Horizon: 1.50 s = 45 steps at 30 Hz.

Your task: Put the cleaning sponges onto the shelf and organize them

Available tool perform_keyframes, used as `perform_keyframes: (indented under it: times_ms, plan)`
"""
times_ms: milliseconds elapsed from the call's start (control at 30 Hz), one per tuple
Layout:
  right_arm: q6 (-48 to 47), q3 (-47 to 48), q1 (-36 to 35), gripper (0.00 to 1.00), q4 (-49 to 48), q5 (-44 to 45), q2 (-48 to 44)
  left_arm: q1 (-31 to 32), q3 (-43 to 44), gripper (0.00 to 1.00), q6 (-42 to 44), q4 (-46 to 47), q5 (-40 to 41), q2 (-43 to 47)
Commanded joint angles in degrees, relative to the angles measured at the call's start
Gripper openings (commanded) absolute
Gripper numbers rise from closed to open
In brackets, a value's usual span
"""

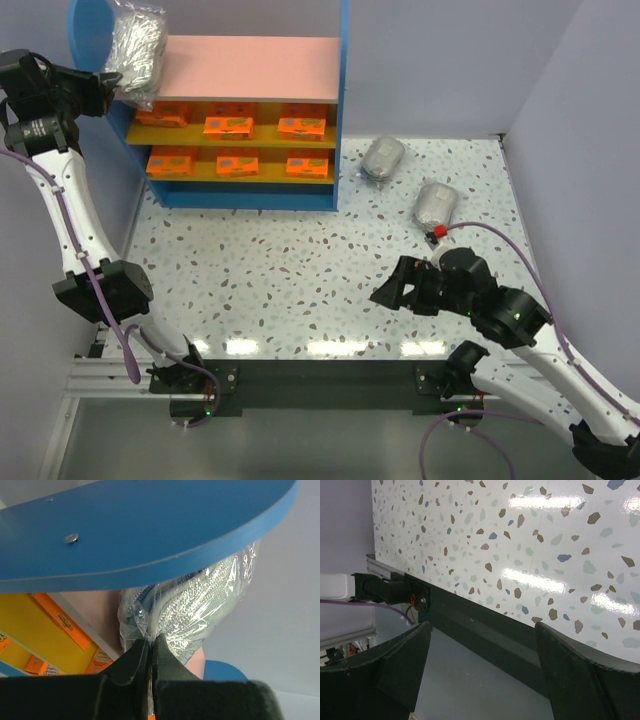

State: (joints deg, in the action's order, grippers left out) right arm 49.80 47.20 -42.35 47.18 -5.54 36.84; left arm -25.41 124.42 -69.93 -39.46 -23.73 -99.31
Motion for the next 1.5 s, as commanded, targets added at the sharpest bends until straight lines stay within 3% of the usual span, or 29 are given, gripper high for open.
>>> perform_keyframes:
  times_ms: [0,33,67,133,233,333,467,667,767,800,900,1000,1200,1467]
  plan:
    - [-1.29,0.09,0.07,0.88,-1.65,0.70,0.51,-0.52,2.49,0.02,-1.79,4.39,-2.73,-1.77]
    - [-1.20,0.17,0.07,0.89,-1.74,0.62,0.77,-0.52,2.32,0.09,-1.79,4.74,-2.03,-1.77]
    - [-1.37,0.26,0.07,0.89,-1.91,0.71,0.95,-0.61,2.23,0.26,-1.96,5.09,-1.77,-1.68]
    - [-1.37,0.61,0.07,0.90,-2.26,0.71,1.56,-0.61,1.61,0.46,-2.40,6.33,-1.59,-1.33]
    - [-1.81,1.31,0.07,0.91,-2.71,0.79,2.53,-0.61,1.44,0.66,-2.58,7.38,-0.71,-0.98]
    - [-2.25,2.63,0.07,0.92,-2.62,1.49,3.15,-0.61,1.53,0.75,-2.67,8.17,-0.18,0.25]
    - [-2.69,5.35,0.07,0.93,-1.04,6.22,3.67,-0.69,-0.05,0.80,-3.37,9.14,0.17,4.28]
    - [-4.80,11.33,1.56,0.98,2.13,14.15,10.87,2.02,-20.86,0.85,-2.42,15.38,-3.52,21.06]
    - [-6.38,11.95,8.75,0.98,-0.67,12.84,15.27,5.35,-32.54,0.86,0.92,15.99,-5.80,30.20]
    - [-7.08,12.39,14.26,0.98,-1.47,11.88,16.76,6.67,-38.14,0.87,1.89,15.82,-5.89,34.75]
    - [-8.57,14.40,24.11,0.98,-4.63,10.99,22.65,11.86,-47.30,0.89,7.08,12.94,-6.59,42.49]
    - [-10.41,18.44,31.42,0.98,-7.09,11.78,29.76,13.10,-55.04,0.90,12.26,9.51,-9.66,49.09]
    - [-13.94,27.23,41.19,0.98,-10.08,17.05,46.55,14.15,-64.37,0.92,22.11,1.52,-11.61,57.64]
    - [-18.42,33.12,43.75,0.95,-20.70,12.67,63.43,20.21,-73.87,0.91,26.69,1.49,-13.80,60.99]
